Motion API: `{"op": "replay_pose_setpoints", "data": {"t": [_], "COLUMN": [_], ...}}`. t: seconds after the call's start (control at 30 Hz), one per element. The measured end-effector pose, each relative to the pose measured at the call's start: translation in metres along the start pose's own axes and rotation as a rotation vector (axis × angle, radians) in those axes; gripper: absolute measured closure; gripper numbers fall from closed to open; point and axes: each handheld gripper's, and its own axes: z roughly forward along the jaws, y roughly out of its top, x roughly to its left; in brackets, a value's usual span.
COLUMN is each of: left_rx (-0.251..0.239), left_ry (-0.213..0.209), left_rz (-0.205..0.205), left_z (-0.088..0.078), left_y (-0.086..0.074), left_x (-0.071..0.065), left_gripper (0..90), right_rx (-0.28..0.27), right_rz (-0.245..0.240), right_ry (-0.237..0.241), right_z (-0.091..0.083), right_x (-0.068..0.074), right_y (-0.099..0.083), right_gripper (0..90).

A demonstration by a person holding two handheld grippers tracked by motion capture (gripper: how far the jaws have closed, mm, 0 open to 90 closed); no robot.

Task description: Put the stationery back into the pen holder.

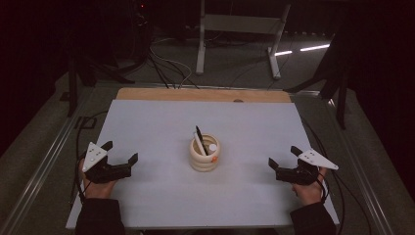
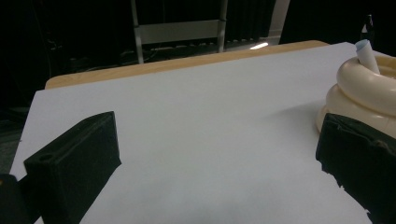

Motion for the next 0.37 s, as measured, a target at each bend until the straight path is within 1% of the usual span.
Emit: {"op": "replay_pose_setpoints", "data": {"t": [0.17, 0.37], "left_rx": [0.003, 0.008], "left_ry": [0.004, 0.007], "left_rz": [-0.009, -0.020], "left_z": [0.0009, 0.0019], "left_y": [-0.0009, -0.0022], "left_x": [0.0003, 0.0024], "left_gripper": [0.1, 0.1], "right_rx": [0.034, 0.057], "right_rz": [-0.002, 0.002], "right_ry": [0.003, -0.005], "right_z": [0.0030, 0.0050], "right_x": [-0.0001, -0.0011], "right_y": [-0.0014, -0.0025], "right_gripper": [0.0, 0.0]}}
